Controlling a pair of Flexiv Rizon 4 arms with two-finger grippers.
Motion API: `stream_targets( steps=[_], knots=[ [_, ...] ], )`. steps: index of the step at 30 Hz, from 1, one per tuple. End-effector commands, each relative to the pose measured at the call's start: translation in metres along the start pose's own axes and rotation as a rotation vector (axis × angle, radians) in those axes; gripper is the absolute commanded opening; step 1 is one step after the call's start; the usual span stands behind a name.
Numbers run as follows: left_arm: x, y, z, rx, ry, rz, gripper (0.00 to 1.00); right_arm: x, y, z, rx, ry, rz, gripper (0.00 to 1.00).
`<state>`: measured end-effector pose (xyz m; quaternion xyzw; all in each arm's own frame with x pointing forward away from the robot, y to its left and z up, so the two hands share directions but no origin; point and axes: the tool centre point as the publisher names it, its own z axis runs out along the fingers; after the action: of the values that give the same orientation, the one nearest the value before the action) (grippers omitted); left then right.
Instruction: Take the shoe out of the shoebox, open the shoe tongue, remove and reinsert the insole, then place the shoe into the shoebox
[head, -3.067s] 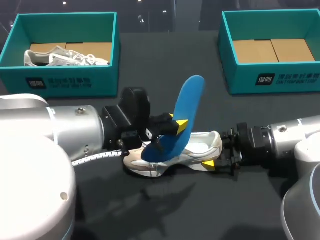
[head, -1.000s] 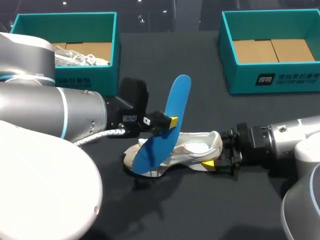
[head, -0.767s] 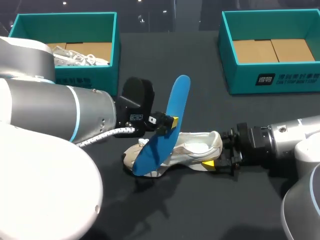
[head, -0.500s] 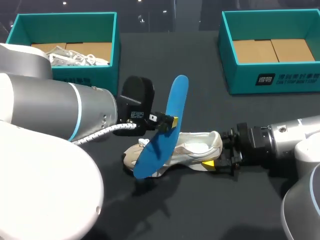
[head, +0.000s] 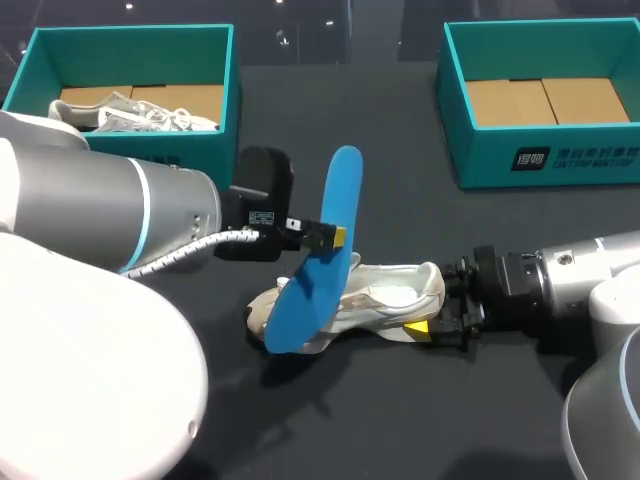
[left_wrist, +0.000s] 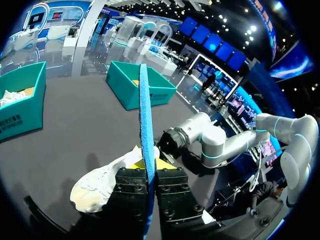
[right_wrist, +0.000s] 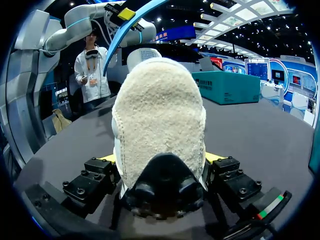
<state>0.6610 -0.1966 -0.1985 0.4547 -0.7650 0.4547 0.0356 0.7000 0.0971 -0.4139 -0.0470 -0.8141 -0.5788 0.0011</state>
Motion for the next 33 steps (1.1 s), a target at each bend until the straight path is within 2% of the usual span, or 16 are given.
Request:
stream_targets(
  steps=[1, 13, 19, 24, 33],
  knots=[
    [-0.007, -0.005, -0.002, -0.244, 0.009, 0.005, 0.0, -0.002, -0.001, 0.004, 0.005, -0.001, 0.001, 0.0],
    [0.0, -0.011, 0.017, -0.294, -0.095, 0.054, 0.0, -0.002, -0.001, 0.004, 0.005, -0.001, 0.001, 0.0],
    [0.006, -0.013, 0.026, -0.358, -0.075, 0.063, 0.0, -0.002, -0.001, 0.004, 0.005, -0.001, 0.001, 0.0],
    [0.01, -0.015, 0.032, -0.43, -0.007, 0.024, 0.0, -0.002, -0.001, 0.004, 0.005, -0.001, 0.001, 0.0],
    [0.011, -0.015, 0.042, -0.531, 0.022, -0.025, 0.0, -0.002, -0.001, 0.004, 0.005, -0.001, 0.001, 0.0]
  ],
)
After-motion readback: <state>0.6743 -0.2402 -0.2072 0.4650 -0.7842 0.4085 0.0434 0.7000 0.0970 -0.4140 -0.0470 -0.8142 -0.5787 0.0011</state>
